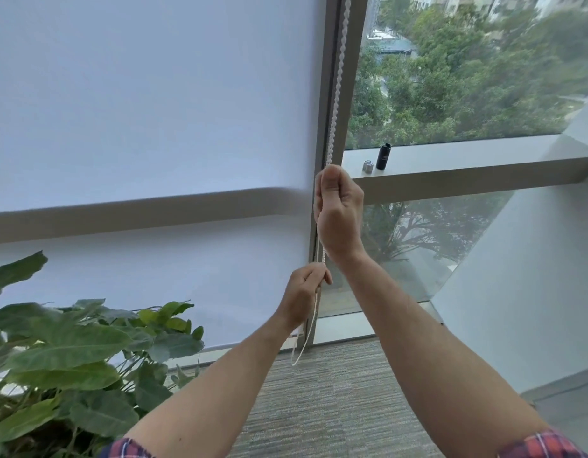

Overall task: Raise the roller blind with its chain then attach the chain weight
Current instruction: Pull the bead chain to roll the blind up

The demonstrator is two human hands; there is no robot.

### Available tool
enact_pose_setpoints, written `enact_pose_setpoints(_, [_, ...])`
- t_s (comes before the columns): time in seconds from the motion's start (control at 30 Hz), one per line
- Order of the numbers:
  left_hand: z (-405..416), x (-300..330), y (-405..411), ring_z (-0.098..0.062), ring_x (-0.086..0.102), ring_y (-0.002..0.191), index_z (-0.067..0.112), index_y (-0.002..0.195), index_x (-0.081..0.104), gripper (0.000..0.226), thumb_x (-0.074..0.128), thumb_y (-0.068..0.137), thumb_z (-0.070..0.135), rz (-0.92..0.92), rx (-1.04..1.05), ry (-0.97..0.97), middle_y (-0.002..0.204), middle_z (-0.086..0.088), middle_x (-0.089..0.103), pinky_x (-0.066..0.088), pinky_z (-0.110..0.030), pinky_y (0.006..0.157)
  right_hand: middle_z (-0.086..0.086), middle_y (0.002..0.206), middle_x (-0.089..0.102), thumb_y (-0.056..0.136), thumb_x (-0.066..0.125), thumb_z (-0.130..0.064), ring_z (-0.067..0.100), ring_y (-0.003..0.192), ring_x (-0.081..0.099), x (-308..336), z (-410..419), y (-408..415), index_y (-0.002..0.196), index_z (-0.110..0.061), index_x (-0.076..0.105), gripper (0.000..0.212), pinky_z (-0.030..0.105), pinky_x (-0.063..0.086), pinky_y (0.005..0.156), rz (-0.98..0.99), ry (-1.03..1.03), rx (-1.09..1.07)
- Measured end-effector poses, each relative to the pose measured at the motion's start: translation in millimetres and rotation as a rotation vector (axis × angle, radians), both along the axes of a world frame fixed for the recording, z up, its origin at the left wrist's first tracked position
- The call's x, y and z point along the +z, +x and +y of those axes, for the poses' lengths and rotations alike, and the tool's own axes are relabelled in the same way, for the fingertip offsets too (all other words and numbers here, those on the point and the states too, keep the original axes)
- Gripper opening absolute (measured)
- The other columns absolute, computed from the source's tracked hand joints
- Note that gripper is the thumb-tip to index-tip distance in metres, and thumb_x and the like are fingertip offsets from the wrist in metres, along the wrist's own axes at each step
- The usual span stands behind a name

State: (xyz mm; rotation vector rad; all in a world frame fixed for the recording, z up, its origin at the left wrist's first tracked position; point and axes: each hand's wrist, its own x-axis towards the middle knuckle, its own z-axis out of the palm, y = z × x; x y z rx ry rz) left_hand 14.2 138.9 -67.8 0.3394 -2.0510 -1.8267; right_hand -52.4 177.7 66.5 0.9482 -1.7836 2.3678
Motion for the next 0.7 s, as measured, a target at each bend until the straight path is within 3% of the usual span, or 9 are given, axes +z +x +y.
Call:
enact_pose_setpoints(0.1, [-13, 15, -6, -0.004, 0.056, 0.076, 0.029, 0.074, 0.071, 0.036, 0.039, 0.085, 0.018, 0.032, 0.017, 0.027, 0.079, 0.002, 0.064, 0.044, -0.021, 0.071, -0.016, 0.056, 0.04, 0.102, 0.042, -0.036, 0.011, 0.05, 0.034, 0, 2, 2, 0.063, -0.034, 0.047, 0.04, 0.027, 0.028, 0.05, 0.019, 0.012, -0.047])
enact_pose_setpoints(0.2, [-28, 46, -19, -0.02, 0.06, 0.084, 0.008, 0.096, 0.071, 0.035, 0.037, 0.087, 0.008, 0.113, 0.052, 0.11, 0.089, -0.013, 0.068, 0.05, -0.045, 0.079, -0.015, 0.055, 0.041, 0.102, 0.042, -0.036, 0.01, 0.05, 0.036, -9, 4, 3, 0.063, -0.034, 0.047, 0.039, 0.029, 0.03, 0.05, 0.046, 0.05, -0.087])
enact_pose_setpoints(0.23, [-32, 60, -23, -0.022, 0.061, 0.083, 0.004, 0.098, 0.069, 0.034, 0.037, 0.088, 0.009, 0.163, 0.061, 0.133, 0.088, -0.014, 0.068, 0.049, -0.045, 0.076, -0.015, 0.056, 0.042, 0.102, 0.042, -0.036, 0.011, 0.051, 0.037, -16, 6, 3, 0.063, -0.035, 0.047, 0.039, 0.031, 0.031, 0.051, 0.051, 0.071, -0.098])
enact_pose_setpoints(0.37, [-35, 121, -32, -0.02, 0.062, 0.082, 0.024, 0.093, 0.073, 0.036, 0.038, 0.096, 0.035, 0.342, 0.067, 0.17, 0.084, -0.001, 0.069, 0.046, -0.039, 0.075, -0.016, 0.054, 0.043, 0.101, 0.041, -0.029, 0.007, 0.051, 0.036, -48, 14, 7, 0.064, -0.042, 0.052, 0.041, 0.03, 0.031, 0.05, 0.025, 0.132, -0.104])
enact_pose_setpoints(0.43, [-31, 145, -36, -0.026, 0.06, 0.084, 0.016, 0.101, 0.069, 0.044, 0.035, 0.097, 0.044, 0.385, 0.015, 0.141, 0.086, -0.007, 0.065, 0.045, -0.04, 0.076, -0.017, 0.054, 0.043, 0.101, 0.041, -0.023, 0.002, 0.052, 0.034, -67, 15, 12, 0.062, -0.042, 0.048, 0.043, 0.022, 0.029, 0.051, 0.004, 0.186, -0.097])
enact_pose_setpoints(0.5, [-23, 164, -40, -0.027, 0.059, 0.079, 0.006, 0.109, 0.063, 0.05, 0.03, 0.099, 0.042, 0.443, -0.053, 0.132, 0.085, -0.011, 0.062, 0.045, -0.039, 0.071, -0.017, 0.054, 0.042, 0.1, 0.041, -0.026, 0.002, 0.052, 0.033, -90, 18, 18, 0.061, -0.039, 0.045, 0.041, 0.025, 0.028, 0.052, -0.041, 0.24, -0.082])
enact_pose_setpoints(0.57, [-14, 177, -44, -0.024, 0.053, 0.062, 0.002, 0.11, 0.06, 0.047, 0.027, 0.103, 0.035, 0.502, -0.099, 0.129, 0.074, -0.01, 0.055, 0.042, -0.034, 0.056, -0.017, 0.054, 0.042, 0.1, 0.041, -0.027, 0.002, 0.053, 0.033, -111, 22, 24, 0.06, -0.039, 0.044, 0.042, 0.025, 0.028, 0.054, -0.084, 0.293, -0.063])
enact_pose_setpoints(0.7, [1, 173, -45, -0.015, 0.023, 0.041, 0.005, 0.08, 0.057, 0.044, 0.027, 0.107, 0.021, 0.507, -0.038, 0.134, 0.053, -0.003, 0.029, 0.018, -0.029, 0.038, -0.017, 0.053, 0.041, 0.1, 0.042, -0.02, 0.002, 0.054, 0.034, -134, 33, 24, 0.058, -0.036, 0.042, 0.044, 0.023, 0.028, 0.055, -0.138, 0.333, -0.047])
